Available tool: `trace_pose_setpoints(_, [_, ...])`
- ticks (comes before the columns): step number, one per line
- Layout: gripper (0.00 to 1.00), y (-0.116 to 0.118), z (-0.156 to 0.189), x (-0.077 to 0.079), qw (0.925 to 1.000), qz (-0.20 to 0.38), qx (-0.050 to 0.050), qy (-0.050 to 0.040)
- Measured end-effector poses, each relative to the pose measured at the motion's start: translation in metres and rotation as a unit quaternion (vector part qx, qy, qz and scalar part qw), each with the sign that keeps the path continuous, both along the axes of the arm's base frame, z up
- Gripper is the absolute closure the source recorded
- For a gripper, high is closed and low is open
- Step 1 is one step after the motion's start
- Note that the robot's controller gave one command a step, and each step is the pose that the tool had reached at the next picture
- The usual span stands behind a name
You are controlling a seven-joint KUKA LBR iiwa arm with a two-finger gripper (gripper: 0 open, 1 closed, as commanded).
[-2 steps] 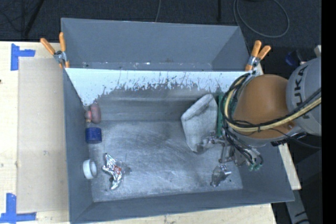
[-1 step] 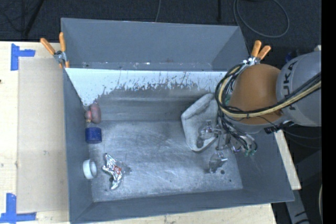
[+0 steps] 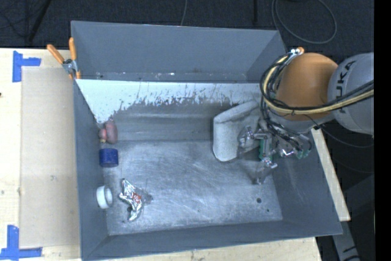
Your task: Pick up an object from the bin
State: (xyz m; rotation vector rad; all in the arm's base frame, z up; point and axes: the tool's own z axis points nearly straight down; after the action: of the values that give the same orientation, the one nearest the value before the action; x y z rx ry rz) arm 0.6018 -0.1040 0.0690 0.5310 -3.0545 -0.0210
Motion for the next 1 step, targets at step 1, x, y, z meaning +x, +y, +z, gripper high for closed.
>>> trace_pose_setpoints(1, [0.00,-0.0528,0.0103,0.0069,0.9998,-0.015,0.000,-0.0111])
